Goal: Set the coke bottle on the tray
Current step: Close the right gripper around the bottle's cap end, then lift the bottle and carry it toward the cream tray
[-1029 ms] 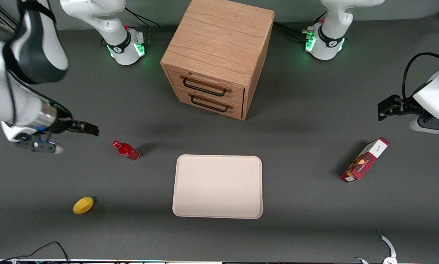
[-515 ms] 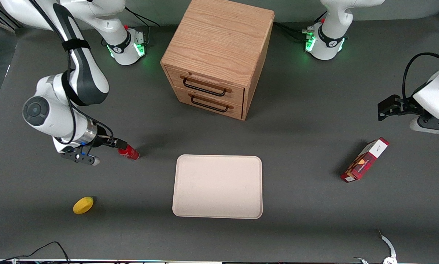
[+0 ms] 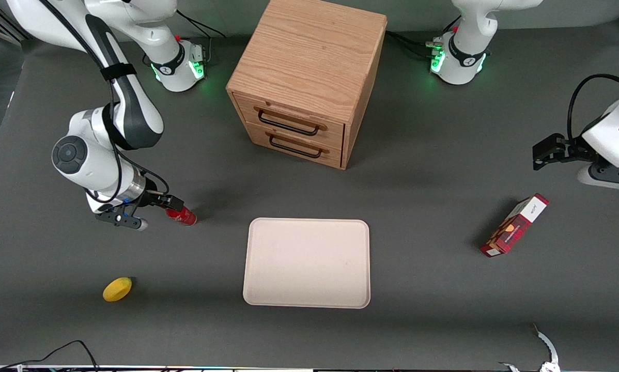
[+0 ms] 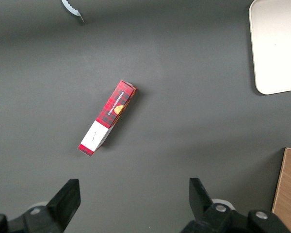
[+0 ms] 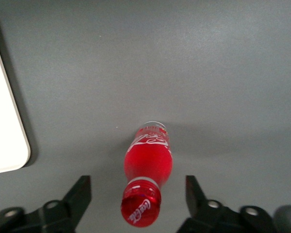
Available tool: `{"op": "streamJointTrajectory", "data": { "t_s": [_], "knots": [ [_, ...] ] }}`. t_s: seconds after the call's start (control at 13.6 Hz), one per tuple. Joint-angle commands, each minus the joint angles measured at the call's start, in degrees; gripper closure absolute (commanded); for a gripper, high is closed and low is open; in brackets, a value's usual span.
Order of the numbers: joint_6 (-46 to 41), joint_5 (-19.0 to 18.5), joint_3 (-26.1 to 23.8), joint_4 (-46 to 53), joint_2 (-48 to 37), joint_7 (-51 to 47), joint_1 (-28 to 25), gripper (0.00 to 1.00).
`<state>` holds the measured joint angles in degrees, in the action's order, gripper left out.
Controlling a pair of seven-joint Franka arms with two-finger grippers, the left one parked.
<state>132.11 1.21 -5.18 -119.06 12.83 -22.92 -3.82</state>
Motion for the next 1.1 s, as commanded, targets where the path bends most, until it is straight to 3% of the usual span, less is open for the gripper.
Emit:
{"op": "streamJointTrajectory", "data": {
  "t_s": [0.0,0.07,0.15,0.22,0.51,0.74,1.03],
  "knots": [
    [2.01,-2.09,-0.09,-2.67,-1.84,-1.08,0.12,0.56],
    [1.93,-2.09,-0.09,-2.84,-1.93,-1.08,0.04,0.79],
    [1.84,-2.09,-0.09,-2.85,-2.02,-1.08,0.04,0.96],
    [1.84,-2.09,-0.09,-2.76,-2.10,-0.90,-0.05,1.00],
    [-2.96,-2.18,-0.18,0.91,-4.29,-0.20,-0.05,1.00],
    [-19.38,-1.74,-0.09,15.64,-4.92,1.38,0.12,1.00],
    [-35.48,3.26,-0.26,36.91,1.30,-0.10,-0.84,1.00]
  ]
}}
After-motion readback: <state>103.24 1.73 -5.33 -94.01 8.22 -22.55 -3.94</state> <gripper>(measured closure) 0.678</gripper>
